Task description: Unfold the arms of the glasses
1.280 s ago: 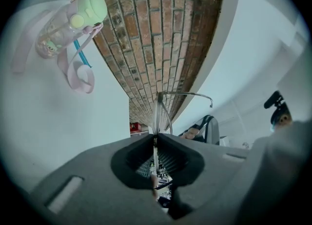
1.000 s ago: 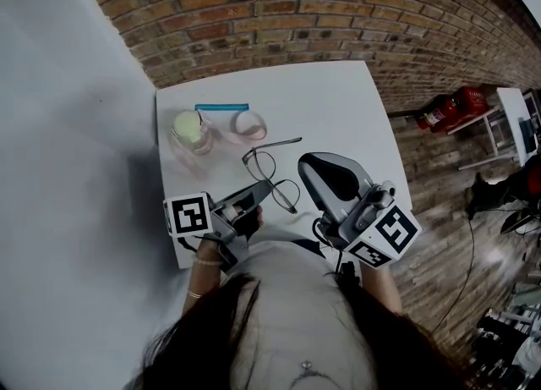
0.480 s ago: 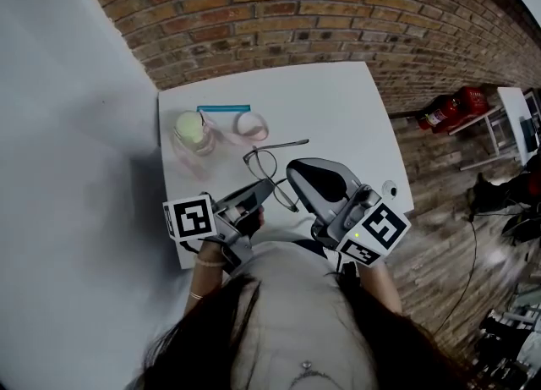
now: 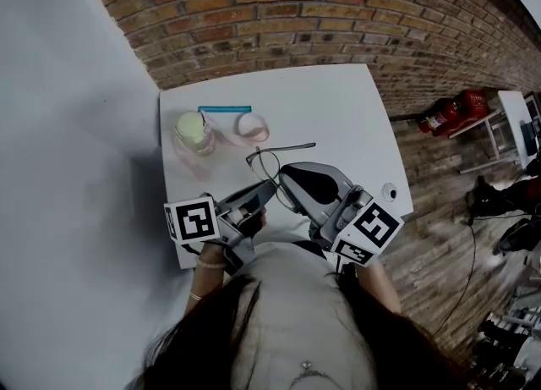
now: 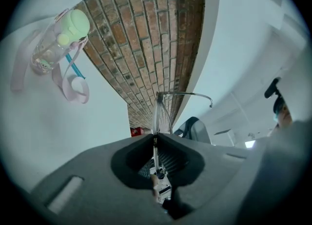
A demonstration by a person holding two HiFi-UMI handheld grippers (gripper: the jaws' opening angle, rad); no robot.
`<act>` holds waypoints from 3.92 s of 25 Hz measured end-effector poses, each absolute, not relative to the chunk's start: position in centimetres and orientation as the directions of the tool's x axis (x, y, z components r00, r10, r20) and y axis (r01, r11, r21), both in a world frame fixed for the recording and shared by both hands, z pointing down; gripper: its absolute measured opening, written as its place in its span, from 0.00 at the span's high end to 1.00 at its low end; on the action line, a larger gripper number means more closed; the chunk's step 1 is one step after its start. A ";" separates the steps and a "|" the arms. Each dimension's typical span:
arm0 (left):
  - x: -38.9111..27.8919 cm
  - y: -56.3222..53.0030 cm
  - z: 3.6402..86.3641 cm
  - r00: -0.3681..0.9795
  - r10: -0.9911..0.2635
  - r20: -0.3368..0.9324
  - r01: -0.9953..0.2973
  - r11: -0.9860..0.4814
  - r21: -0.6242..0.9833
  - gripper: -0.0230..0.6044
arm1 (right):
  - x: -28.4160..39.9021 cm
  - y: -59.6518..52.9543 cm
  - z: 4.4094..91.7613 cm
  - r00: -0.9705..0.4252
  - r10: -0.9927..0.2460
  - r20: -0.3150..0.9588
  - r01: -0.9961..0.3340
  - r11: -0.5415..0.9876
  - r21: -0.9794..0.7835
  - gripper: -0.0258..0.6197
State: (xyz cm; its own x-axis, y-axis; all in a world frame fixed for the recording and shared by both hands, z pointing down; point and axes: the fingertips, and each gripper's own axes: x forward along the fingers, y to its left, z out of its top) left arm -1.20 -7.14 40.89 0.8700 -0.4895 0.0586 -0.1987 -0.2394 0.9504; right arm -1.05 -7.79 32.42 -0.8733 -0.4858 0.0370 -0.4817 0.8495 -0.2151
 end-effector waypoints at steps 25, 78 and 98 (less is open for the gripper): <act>-1.1 -7.2 41.0 0.873 -0.479 0.096 -0.280 -0.329 0.902 0.93 | -2.5 -8.0 35.2 -0.882 -0.449 0.140 -0.470 0.854 -0.223 0.90; -1.7 -7.6 41.7 0.841 -0.532 0.101 -0.309 -0.318 0.896 0.93 | -2.3 -8.0 35.7 -0.870 -0.447 0.207 -0.488 0.842 -0.232 0.91; -1.7 -7.7 41.4 0.827 -0.561 0.034 -0.172 -0.194 0.966 0.93 | -1.2 -8.0 33.9 -0.876 -0.460 0.145 -0.482 0.845 -0.231 0.91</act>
State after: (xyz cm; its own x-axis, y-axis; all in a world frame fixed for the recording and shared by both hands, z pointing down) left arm -1.68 -7.69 41.44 0.8270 -0.5611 0.0344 -0.1716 -0.1937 0.9659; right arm -1.16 -8.02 33.92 -0.8760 -0.4598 0.1454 -0.4819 0.8452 -0.2311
